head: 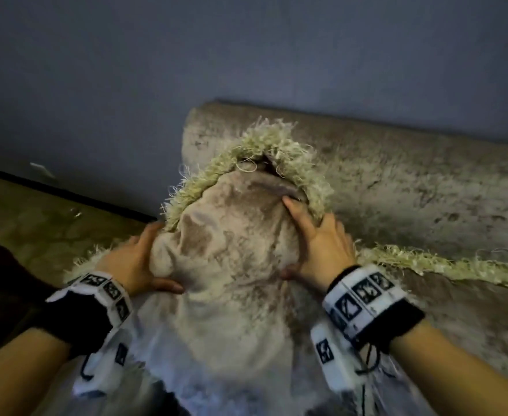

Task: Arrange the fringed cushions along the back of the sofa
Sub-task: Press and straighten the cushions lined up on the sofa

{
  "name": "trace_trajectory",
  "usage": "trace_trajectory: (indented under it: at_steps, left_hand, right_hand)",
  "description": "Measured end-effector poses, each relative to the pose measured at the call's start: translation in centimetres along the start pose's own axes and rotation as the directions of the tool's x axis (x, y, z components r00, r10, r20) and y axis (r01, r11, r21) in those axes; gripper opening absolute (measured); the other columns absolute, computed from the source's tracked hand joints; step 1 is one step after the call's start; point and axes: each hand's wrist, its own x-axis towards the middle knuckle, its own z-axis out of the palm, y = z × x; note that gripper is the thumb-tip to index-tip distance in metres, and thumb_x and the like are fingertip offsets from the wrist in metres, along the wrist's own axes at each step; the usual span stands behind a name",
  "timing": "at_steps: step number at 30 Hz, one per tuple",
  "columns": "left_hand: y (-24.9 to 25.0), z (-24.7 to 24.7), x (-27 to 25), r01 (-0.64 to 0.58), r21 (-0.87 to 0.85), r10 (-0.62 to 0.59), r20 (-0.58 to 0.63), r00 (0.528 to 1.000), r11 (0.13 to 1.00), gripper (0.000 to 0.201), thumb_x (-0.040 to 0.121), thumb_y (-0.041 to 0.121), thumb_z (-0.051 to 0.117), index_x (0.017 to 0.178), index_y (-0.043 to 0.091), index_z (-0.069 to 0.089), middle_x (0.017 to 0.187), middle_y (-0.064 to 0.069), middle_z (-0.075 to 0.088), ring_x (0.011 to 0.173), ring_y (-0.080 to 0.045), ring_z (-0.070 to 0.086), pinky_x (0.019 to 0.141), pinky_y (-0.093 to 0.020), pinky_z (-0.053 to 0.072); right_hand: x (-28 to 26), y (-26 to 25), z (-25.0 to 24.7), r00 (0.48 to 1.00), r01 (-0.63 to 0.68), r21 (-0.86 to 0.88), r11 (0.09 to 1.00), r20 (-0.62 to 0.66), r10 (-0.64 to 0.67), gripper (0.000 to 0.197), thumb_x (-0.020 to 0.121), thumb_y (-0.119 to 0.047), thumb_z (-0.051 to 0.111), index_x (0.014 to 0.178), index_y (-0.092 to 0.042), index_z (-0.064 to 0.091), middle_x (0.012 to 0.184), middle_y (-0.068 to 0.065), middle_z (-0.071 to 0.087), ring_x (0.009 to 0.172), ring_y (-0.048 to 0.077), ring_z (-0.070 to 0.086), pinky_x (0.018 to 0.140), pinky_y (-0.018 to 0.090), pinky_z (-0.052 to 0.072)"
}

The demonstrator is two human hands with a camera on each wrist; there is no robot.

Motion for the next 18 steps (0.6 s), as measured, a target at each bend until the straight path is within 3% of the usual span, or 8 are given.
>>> trace_trajectory:
  at_steps: [2, 5, 7, 10, 15, 18]
  left_hand:
    - [0.1, 0.6, 0.6, 0.000, 0.048, 0.002, -0.035, 0.999, 0.999, 0.144, 0.034, 0.066, 0.083, 0.143, 0.047, -0.010, 0.144, -0.017, 0.029, 0.132, -0.037, 0.040, 0.103, -0.051, 0.042]
    - [1.6, 3.7, 0.4, -0.048, 0.177, 0.045, 0.019, 0.999, 0.983, 0.144, 0.041, 0.063, 0.082, 0.128, 0.052, -0.032, 0.158, -0.007, -0.015, 0.148, -0.030, -0.002, 0.110, -0.065, 0.025]
    - [2.4, 6.6, 0.1, -0.058, 0.257, 0.035, 0.093, 0.995, 0.965, 0.141, 0.046, 0.064, 0.081, 0.118, 0.053, -0.040, 0.156, -0.006, -0.028, 0.146, -0.029, -0.018, 0.110, -0.069, 0.019]
    - [2.4, 8.9, 1.0, -0.019, 0.311, -0.016, 0.107, 0.994, 0.950, 0.139, 0.050, 0.065, 0.078, 0.112, 0.052, -0.046, 0.154, -0.007, -0.033, 0.143, -0.029, -0.026, 0.109, -0.070, 0.017]
    - [3.5, 8.2, 1.5, 0.009, 0.325, -0.058, 0.143, 0.988, 0.946, 0.140, 0.052, 0.062, 0.079, 0.130, 0.051, -0.037, 0.153, -0.009, -0.034, 0.143, -0.031, -0.027, 0.108, -0.072, 0.017]
    - [4.9, 7.0, 0.2, 0.006, 0.347, -0.052, 0.123, 0.991, 0.938, 0.141, 0.052, 0.067, 0.076, 0.127, 0.048, -0.041, 0.153, -0.011, -0.034, 0.144, -0.031, -0.025, 0.110, -0.069, 0.011]
  right_hand:
    - [1.2, 0.0, 0.2, 0.999, -0.045, -0.069, 0.997, 0.021, 0.047, 0.119, 0.067, -0.048, 0.078, 0.138, -0.054, -0.017, 0.144, 0.020, 0.015, 0.133, 0.044, 0.022, 0.107, 0.056, 0.028]
    - [0.7, 0.7, 3.6, 0.994, -0.050, -0.059, 0.997, 0.096, 0.055, 0.128, 0.068, -0.041, 0.079, 0.128, -0.056, -0.033, 0.154, 0.012, -0.019, 0.144, 0.040, -0.009, 0.111, 0.063, 0.014]
    - [-0.1, 1.6, 6.9, 0.987, -0.044, -0.124, 0.991, 0.149, 0.062, 0.134, 0.067, -0.043, 0.079, 0.119, -0.055, -0.043, 0.149, 0.009, -0.038, 0.142, 0.036, -0.023, 0.111, 0.064, 0.011]
    - [0.5, 2.6, 10.0, 0.992, -0.045, -0.203, 0.978, 0.108, 0.068, 0.136, 0.068, -0.048, 0.076, 0.111, -0.049, -0.053, 0.135, 0.009, -0.056, 0.140, 0.036, -0.027, 0.110, 0.067, 0.015]
    - [0.9, 2.4, 9.5, 0.983, -0.041, -0.199, 0.979, 0.168, 0.076, 0.129, 0.066, -0.054, 0.074, 0.123, -0.046, -0.042, 0.145, 0.010, -0.044, 0.141, 0.039, -0.023, 0.110, 0.066, 0.015]
    - [-0.3, 3.0, 7.6, 0.975, -0.026, -0.134, 0.991, 0.214, 0.055, 0.125, 0.067, -0.051, 0.075, 0.132, -0.051, -0.032, 0.150, 0.007, -0.038, 0.142, 0.034, -0.024, 0.111, 0.066, 0.012]
